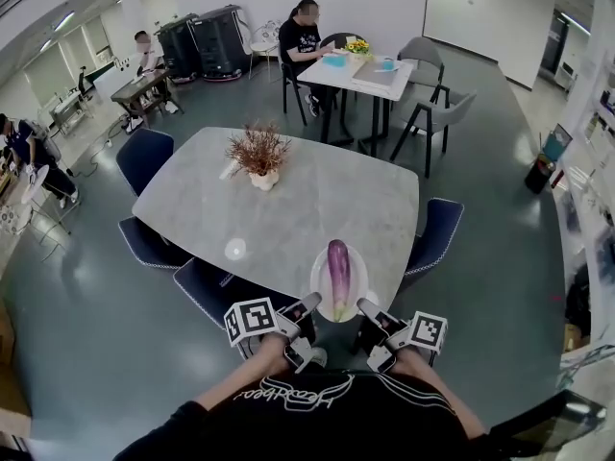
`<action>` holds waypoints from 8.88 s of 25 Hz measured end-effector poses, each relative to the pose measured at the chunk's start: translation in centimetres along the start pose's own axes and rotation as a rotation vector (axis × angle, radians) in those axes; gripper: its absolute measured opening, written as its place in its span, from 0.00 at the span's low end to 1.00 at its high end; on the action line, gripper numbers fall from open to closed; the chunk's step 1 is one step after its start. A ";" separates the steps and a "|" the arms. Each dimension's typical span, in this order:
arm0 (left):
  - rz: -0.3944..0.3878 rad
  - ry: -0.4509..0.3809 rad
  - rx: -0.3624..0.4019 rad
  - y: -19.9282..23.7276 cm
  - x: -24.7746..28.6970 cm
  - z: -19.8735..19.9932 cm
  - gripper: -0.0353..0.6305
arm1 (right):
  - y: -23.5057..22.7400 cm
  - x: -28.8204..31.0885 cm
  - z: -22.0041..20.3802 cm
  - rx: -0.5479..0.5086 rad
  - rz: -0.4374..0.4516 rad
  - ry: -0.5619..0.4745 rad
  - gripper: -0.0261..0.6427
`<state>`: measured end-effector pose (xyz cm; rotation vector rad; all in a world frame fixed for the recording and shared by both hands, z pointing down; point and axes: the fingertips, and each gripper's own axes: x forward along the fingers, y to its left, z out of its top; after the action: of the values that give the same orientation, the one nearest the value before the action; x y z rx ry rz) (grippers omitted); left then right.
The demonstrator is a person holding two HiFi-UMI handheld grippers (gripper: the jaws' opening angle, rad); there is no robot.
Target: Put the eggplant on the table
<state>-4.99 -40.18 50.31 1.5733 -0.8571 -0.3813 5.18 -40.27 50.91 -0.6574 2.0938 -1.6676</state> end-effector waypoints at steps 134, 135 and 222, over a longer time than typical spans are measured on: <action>0.138 0.185 0.029 11.8 12.3 13.8 0.18 | -9.7 14.5 9.0 -0.186 -0.241 0.044 0.11; 0.103 0.172 0.038 10.6 11.9 13.5 0.18 | -8.6 14.1 8.7 -0.218 -0.220 0.049 0.09; -0.341 0.225 0.846 -5.3 -34.4 -15.5 0.07 | 17.0 -6.0 -35.9 -0.934 0.012 0.176 0.05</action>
<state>-15.91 -5.00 40.58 2.5078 -0.5907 -0.0589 -12.17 -5.11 42.32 -0.7504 2.9669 -0.6629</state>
